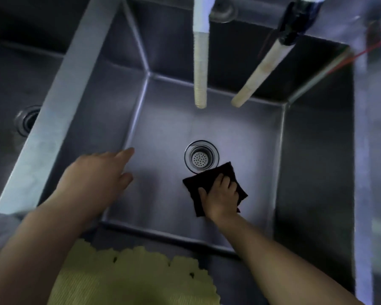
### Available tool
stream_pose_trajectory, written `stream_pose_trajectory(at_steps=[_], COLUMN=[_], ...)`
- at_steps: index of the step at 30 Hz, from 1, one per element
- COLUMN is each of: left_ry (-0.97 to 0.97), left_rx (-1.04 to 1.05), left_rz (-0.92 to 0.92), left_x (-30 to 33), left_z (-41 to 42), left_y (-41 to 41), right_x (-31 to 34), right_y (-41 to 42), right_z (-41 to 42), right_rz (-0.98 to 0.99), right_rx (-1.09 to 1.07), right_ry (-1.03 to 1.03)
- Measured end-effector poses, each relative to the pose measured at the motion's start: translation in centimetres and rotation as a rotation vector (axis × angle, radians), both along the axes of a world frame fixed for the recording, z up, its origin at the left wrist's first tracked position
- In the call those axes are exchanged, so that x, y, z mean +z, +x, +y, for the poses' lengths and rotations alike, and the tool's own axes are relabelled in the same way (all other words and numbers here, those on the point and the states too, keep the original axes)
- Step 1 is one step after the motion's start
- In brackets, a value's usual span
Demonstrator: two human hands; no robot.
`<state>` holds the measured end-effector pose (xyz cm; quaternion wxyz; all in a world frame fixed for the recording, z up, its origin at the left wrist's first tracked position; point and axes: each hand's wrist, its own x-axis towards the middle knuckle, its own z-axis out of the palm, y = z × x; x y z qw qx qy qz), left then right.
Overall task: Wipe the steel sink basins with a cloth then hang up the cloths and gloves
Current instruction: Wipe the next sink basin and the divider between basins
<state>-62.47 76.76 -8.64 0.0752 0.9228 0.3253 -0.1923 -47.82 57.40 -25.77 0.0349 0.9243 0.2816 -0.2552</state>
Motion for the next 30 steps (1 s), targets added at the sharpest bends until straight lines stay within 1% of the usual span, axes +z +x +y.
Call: stream_pose_trajectory(at_steps=[2, 3, 5, 7, 10, 11, 13, 15, 20, 24, 28, 30], left_ry=[0.046, 0.096, 0.195, 0.249, 0.181, 0.145, 0.076, 0.043, 0.005, 0.011, 0.063, 0.049], left_rx=[0.000, -0.017, -0.031, 0.001, 0.073, 0.098, 0.161, 0.241, 0.365, 0.405, 0.399, 0.431], left_rz=[-0.073, -0.101, -0.113, -0.107, -0.003, -0.011, -0.067, -0.110, -0.156, -0.208, -0.256, -0.300], left_x=[-0.1, -0.4, -0.9, -1.6, -3.3, -4.0, -4.6, -4.9, -5.4, -5.6, -6.0, -6.0], left_z=[0.6, 0.8, 0.7, 0.5, 0.5, 0.7, 1.3, 1.4, 1.6, 1.7, 2.0, 2.0], left_y=[-1.2, -1.7, -2.1, -2.1, -2.5, -2.7, -2.8, -2.6, -2.4, -2.4, -2.7, -2.8], right_x=[-1.1, -1.6, -2.5, -3.3, -4.1, -4.1, -4.4, -5.1, -6.3, -6.4, -6.4, -6.3], right_y=[-2.0, -2.8, -3.4, -3.1, -2.6, -2.5, -2.4, -1.9, 1.3, 4.0, 2.9, 0.6], right_z=[0.2, 0.3, 0.4, 0.7, 2.0, 2.8, 5.2, 8.4, 17.1, 23.2, 24.9, 23.8], right_rz=[-0.010, -0.014, -0.032, -0.038, 0.024, 0.047, 0.051, 0.007, -0.171, -0.232, -0.227, -0.195], right_rx=[0.045, 0.114, 0.284, 0.430, 0.574, 0.600, 0.638, 0.644, 0.535, 0.527, 0.562, 0.644], right_ry=[-0.053, -0.042, 0.017, 0.115, 0.230, 0.246, 0.269, 0.289, 0.231, 0.214, 0.240, 0.276])
